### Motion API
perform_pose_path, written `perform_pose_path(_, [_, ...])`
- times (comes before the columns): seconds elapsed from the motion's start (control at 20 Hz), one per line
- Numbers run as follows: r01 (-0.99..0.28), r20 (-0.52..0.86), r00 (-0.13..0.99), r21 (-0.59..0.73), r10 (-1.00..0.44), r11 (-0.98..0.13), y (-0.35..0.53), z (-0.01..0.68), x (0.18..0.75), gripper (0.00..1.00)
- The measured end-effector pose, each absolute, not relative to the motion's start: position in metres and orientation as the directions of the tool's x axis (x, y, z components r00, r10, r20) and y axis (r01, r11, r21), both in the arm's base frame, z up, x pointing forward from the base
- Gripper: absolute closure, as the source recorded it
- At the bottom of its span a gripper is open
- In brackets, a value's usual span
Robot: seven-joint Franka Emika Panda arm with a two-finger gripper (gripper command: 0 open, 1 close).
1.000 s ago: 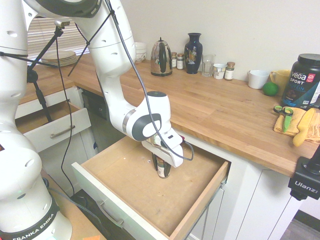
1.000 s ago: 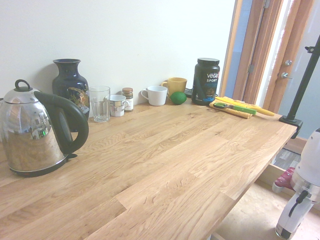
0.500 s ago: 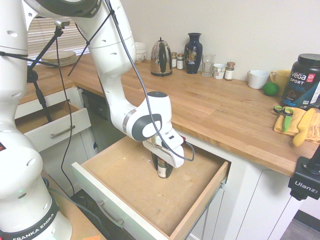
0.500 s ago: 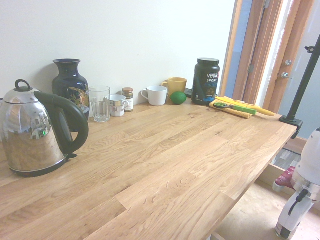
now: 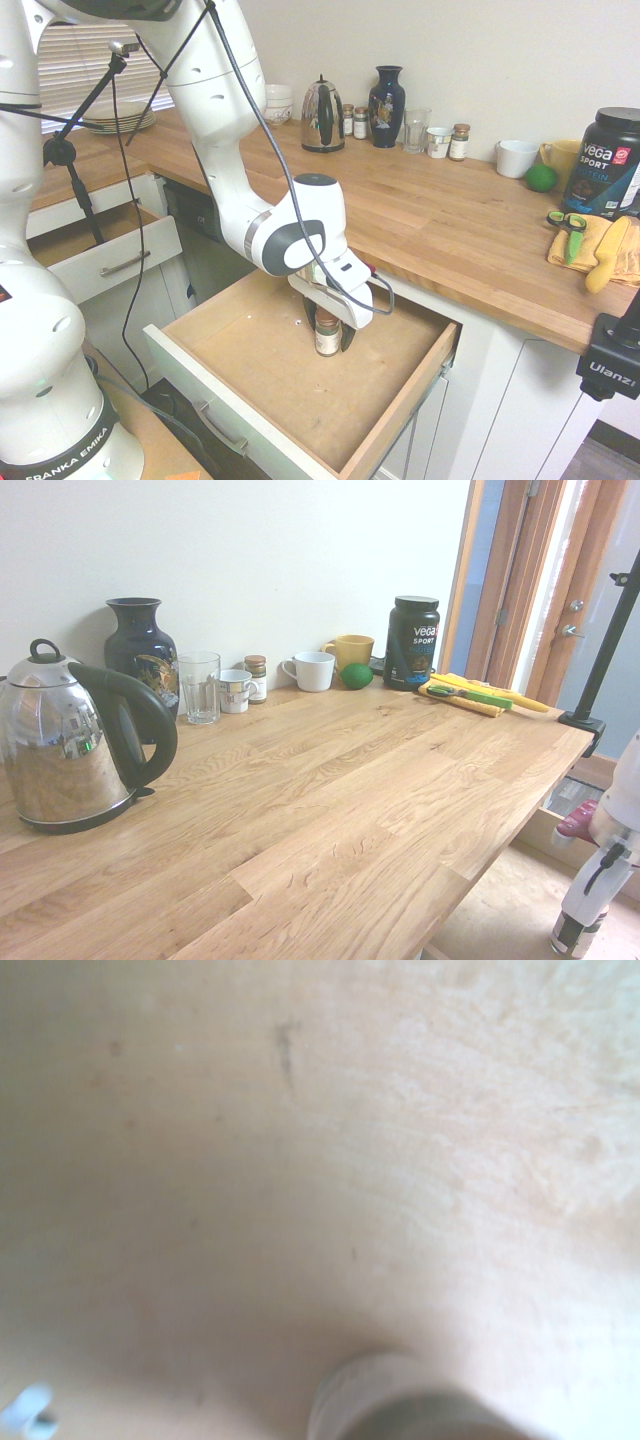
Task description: Put seasoning jar in the drawer
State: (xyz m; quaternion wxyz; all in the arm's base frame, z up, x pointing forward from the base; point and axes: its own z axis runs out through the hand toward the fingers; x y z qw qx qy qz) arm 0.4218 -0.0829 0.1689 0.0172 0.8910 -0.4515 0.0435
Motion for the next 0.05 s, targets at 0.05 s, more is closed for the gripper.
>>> perform_pose_path(0.05, [-0.806,0.090,0.589,-0.013,-0.803,-0.592,-0.0816,0.1740,0.4172,0.00])
